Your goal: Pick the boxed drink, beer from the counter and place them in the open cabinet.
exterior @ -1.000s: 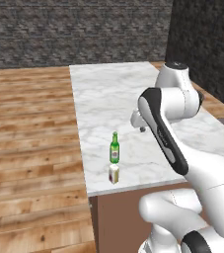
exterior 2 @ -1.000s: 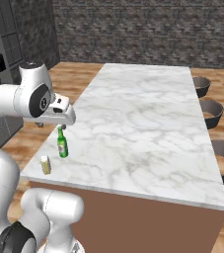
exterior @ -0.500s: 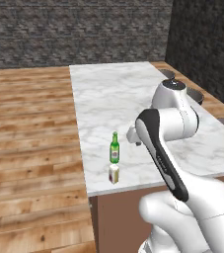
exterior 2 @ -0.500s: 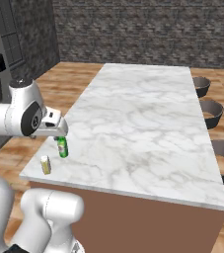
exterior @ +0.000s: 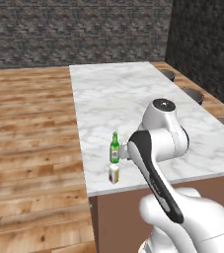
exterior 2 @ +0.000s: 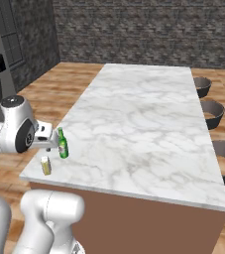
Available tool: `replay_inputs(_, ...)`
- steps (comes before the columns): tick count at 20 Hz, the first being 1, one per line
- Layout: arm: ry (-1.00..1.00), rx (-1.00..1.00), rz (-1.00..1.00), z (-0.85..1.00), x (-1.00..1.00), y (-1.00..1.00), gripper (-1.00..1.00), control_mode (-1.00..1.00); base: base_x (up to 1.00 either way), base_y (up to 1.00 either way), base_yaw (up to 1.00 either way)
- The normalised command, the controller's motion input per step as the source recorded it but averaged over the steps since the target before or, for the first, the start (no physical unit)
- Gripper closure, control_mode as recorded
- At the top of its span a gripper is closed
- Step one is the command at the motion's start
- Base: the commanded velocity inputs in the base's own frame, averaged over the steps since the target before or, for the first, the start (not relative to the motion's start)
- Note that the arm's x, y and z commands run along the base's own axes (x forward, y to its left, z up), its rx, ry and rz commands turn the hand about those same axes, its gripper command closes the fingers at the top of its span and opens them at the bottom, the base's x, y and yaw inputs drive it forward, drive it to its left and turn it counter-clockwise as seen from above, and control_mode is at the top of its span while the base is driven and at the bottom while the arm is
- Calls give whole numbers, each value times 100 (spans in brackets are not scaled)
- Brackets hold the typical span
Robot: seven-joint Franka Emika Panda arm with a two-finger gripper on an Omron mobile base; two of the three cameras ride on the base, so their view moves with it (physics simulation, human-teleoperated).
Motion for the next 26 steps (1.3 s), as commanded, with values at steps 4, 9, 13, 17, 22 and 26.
replay_inputs(4,0,0,8,-33,0,41,-100,-100,0,0,0)
replay_inputs(9,0,0,7,-33,0,36,-100,-100,0,0,0)
replay_inputs(13,0,0,1,-16,0,12,-100,-100,0,0,0)
replay_inputs(17,0,0,0,-13,1,0,-100,-100,0,0,0)
replay_inputs(22,0,0,0,-13,12,0,-100,-100,0,0,0)
replay_inputs(26,0,0,0,-2,20,0,-100,-100,0,0,0)
